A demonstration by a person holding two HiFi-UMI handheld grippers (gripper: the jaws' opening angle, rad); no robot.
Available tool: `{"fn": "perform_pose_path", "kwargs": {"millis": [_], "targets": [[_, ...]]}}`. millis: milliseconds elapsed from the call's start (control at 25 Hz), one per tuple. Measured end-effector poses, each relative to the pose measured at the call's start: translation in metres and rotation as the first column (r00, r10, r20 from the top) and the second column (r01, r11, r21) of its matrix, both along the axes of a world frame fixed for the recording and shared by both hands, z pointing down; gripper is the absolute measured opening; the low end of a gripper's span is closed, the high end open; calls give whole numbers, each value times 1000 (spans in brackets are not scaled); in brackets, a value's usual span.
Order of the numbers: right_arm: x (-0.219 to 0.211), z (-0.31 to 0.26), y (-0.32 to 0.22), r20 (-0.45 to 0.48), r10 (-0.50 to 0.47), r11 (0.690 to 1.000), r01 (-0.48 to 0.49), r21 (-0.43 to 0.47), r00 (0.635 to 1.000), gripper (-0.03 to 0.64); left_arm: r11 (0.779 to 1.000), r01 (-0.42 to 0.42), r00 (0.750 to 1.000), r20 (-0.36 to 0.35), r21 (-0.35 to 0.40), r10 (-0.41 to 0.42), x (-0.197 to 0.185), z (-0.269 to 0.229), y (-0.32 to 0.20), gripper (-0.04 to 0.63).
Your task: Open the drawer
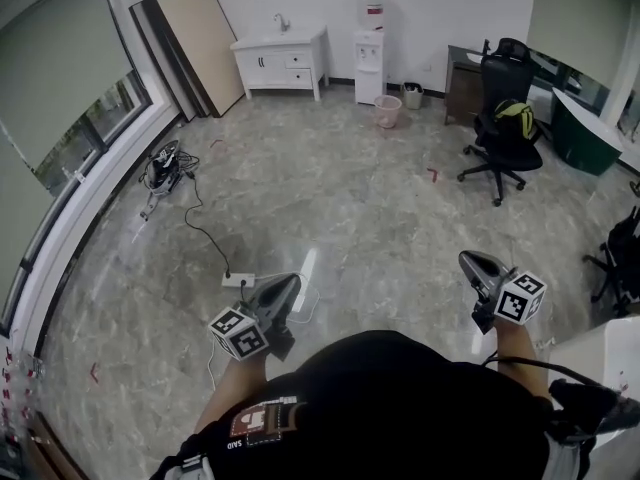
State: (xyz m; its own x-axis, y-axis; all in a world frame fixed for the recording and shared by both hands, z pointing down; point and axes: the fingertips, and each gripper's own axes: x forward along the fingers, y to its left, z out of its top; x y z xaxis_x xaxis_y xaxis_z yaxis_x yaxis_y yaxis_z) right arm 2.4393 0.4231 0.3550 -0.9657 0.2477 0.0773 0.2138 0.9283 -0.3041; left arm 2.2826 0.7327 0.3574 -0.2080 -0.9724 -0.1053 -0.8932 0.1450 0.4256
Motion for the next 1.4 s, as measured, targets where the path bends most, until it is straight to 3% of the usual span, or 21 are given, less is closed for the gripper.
{"fn": "perform_pose_path", "kwargs": {"millis": [360,560,880,1240,1400], "targets": [[-162,-35,31,57,30,999,-31,11,998,-3,999,-29,998,51,-21,30,-171,-29,27,0],[-231,-27,40,8,-36,999,35,33,999,-3,1000,8,999,34,-7,-8,-225,-27,31,0],[-332,-20,30,9,-135,991,135,15,991,-3,989,138,990,-15,-43,-139,-291,-3,52,0],[-428,-6,-72,26,-234,972,234,-32,972,-3,969,242,970,32,-49,-240,-350,-11,-36,0],[-465,-23,-123,45,-292,957,292,4,956,-3,962,272,962,36,-32,-271,-372,-22,-92,0]]}}
